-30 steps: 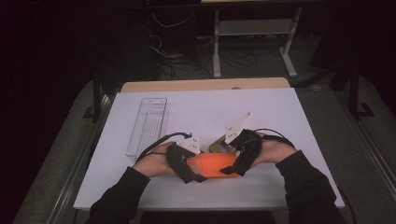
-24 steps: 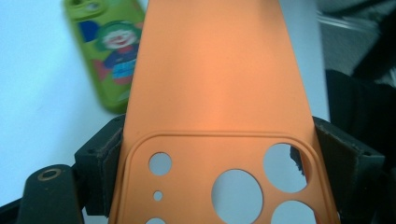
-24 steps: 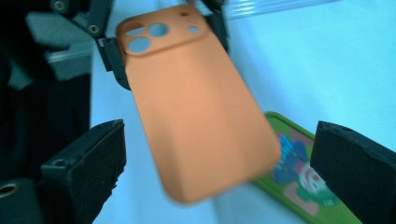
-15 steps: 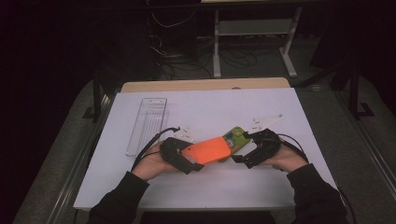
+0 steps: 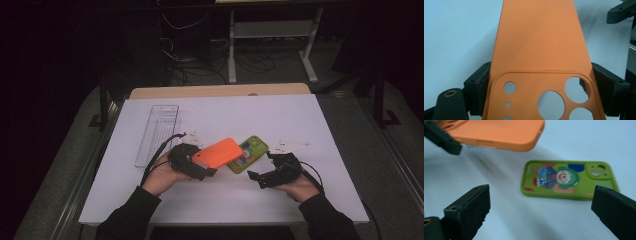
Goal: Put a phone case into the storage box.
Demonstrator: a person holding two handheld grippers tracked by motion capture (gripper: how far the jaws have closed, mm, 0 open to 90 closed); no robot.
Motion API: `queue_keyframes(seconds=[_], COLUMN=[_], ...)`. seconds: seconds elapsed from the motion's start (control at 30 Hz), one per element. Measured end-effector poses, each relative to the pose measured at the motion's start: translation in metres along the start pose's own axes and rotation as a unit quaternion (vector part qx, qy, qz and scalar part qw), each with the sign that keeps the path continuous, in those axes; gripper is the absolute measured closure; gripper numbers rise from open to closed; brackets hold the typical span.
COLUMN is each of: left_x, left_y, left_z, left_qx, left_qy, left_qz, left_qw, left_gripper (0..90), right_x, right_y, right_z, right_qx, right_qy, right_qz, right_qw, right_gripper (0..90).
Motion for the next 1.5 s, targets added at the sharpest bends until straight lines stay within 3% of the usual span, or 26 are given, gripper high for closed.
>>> queue_keyframes(seconds=[0.23, 0.47, 0.8, 0.87, 0.93, 1.33, 1.5], left_x=[-0.001, 0.0, 0.0, 0.001, 0.001, 0.001, 0.0], left_y=[0.001, 0.001, 0.002, 0.002, 0.002, 0.003, 0.001], left_z=[0.0, -0.001, -0.001, -0.001, -0.001, -0.001, -0.001], left_qx=[0.001, 0.001, 0.004, 0.004, 0.004, 0.001, 0.006], left_qy=[0.001, 0.0, 0.0, 0.0, 0.0, 0.003, 0.001], left_qz=[0.003, 0.003, 0.005, 0.005, 0.004, 0.005, 0.005], left_qw=[1.0, 1.0, 1.0, 1.0, 1.0, 1.0, 1.0], left_gripper=[15.7, 15.7, 15.7, 15.7, 15.7, 15.8, 15.7], right_x=[-0.006, -0.007, -0.009, -0.009, -0.009, -0.008, -0.008], right_y=[-0.004, -0.003, 0.0, 0.0, 0.001, 0.01, 0.013], right_z=[0.001, 0.002, 0.002, 0.002, 0.002, -0.002, -0.003], right_qx=[-0.012, 0.016, 0.042, 0.072, 0.086, 0.134, 0.173], right_qy=[-0.016, -0.016, -0.008, -0.001, 0.0, 0.001, 0.004], right_qz=[0.022, 0.048, 0.065, 0.074, 0.082, 0.116, 0.136], right_qw=[0.9996, 0.9986, 0.997, 0.9947, 0.9929, 0.9841, 0.9754], right_gripper=[1.7, 1.7, 1.7, 1.7, 1.7, 1.7, 1.8])
Point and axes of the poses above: each handheld gripper's, and its own axes: x roughly backward along the jaws, z roughly out of its underside, y roughly to its left, the point moved 2 cm from there along -x, roughly forward along the jaws, and after that the axes turned 14 degrees about x, right-handed, at the moved point
